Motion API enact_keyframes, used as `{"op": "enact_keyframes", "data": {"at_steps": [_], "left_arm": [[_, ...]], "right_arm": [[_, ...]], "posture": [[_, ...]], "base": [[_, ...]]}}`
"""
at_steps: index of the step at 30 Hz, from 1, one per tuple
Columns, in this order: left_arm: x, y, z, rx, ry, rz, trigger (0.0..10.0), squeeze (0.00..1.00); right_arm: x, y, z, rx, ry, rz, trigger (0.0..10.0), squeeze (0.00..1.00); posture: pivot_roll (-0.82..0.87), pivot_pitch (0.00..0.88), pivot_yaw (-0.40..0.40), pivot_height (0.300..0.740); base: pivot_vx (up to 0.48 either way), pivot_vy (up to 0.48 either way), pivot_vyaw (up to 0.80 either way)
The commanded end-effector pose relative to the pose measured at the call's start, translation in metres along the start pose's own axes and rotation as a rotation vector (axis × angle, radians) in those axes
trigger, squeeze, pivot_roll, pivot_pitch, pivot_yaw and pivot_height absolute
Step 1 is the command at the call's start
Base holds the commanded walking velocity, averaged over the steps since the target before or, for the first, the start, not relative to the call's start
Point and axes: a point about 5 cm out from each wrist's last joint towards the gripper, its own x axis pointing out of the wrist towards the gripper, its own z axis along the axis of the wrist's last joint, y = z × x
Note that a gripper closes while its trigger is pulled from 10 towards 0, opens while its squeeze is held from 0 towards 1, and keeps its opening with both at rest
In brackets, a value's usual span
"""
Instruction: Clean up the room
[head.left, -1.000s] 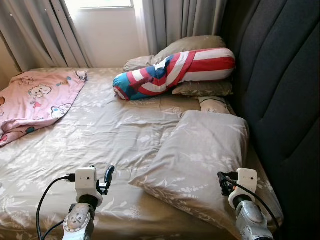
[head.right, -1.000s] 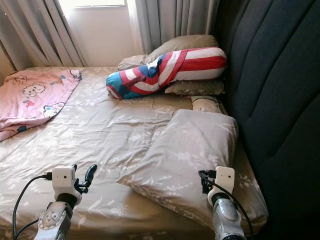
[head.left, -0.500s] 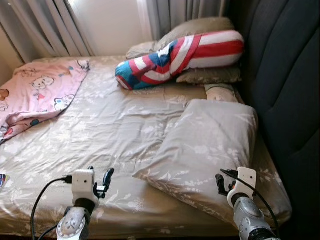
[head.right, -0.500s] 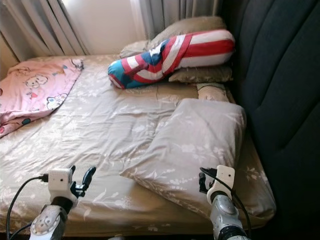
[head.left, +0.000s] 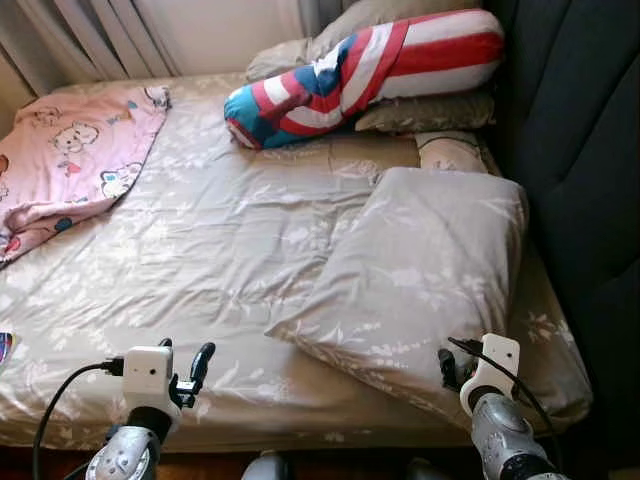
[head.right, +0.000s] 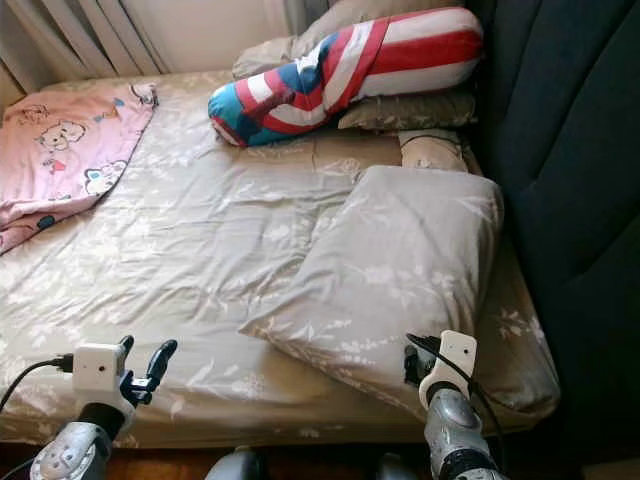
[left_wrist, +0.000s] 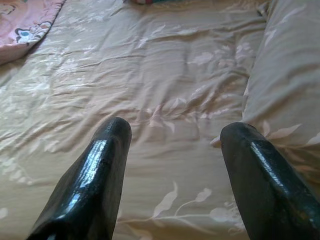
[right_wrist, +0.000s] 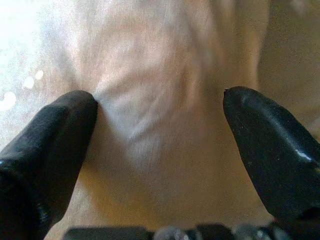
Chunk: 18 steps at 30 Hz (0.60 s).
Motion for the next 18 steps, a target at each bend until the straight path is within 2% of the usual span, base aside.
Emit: {"op": "enact_keyframes", "data": {"at_steps": [1, 6, 13, 14, 15, 16, 17, 18], "left_arm": [[-0.006, 0.007, 0.000, -0.001, 0.018, 0.011, 10.0, 0.00], [-0.011, 0.007, 0.003, 0.006, 0.029, 0.006, 10.0, 0.00], [-0.012, 0.004, 0.007, 0.007, 0.045, -0.007, 10.0, 0.00], [-0.013, 0.005, 0.010, 0.015, 0.039, -0.012, 10.0, 0.00], [-0.013, 0.007, 0.012, 0.019, 0.037, -0.008, 10.0, 0.00], [-0.014, 0.009, 0.013, 0.022, 0.036, -0.005, 10.0, 0.00], [-0.015, 0.011, 0.014, 0.025, 0.035, 0.001, 10.0, 0.00], [-0.015, 0.011, 0.014, 0.026, 0.035, 0.002, 10.0, 0.00]], "right_arm": [[-0.003, 0.002, -0.015, 0.040, 0.066, 0.012, 10.0, 0.00], [-0.007, -0.003, -0.030, 0.028, 0.145, -0.003, 10.0, 0.00], [-0.011, 0.002, -0.043, 0.041, 0.209, 0.058, 10.0, 0.00], [-0.012, 0.007, -0.048, 0.034, 0.229, 0.098, 10.0, 0.00], [-0.013, 0.009, -0.050, 0.032, 0.238, 0.110, 6.5, 0.00], [-0.014, 0.010, -0.052, 0.031, 0.243, 0.116, 6.5, 0.00], [-0.014, 0.010, -0.052, 0.045, 0.239, 0.121, 0.0, 0.00], [-0.014, 0.011, -0.052, 0.056, 0.235, 0.125, 0.0, 0.00]], "posture": [[0.14, 0.243, 0.098, 0.678], [0.14, 0.249, 0.105, 0.678], [0.16, 0.264, 0.113, 0.678], [0.18, 0.274, 0.113, 0.678], [0.19, 0.277, 0.114, 0.678], [0.19, 0.279, 0.113, 0.678], [0.19, 0.279, 0.113, 0.678], [0.19, 0.279, 0.113, 0.678]], "base": [[0.000, 0.000, 0.00], [0.000, 0.000, 0.00], [0.000, 0.000, 0.00], [0.000, 0.000, 0.00], [0.000, 0.000, 0.00], [0.000, 0.000, 0.00], [0.000, 0.000, 0.00], [0.000, 0.000, 0.00]]}}
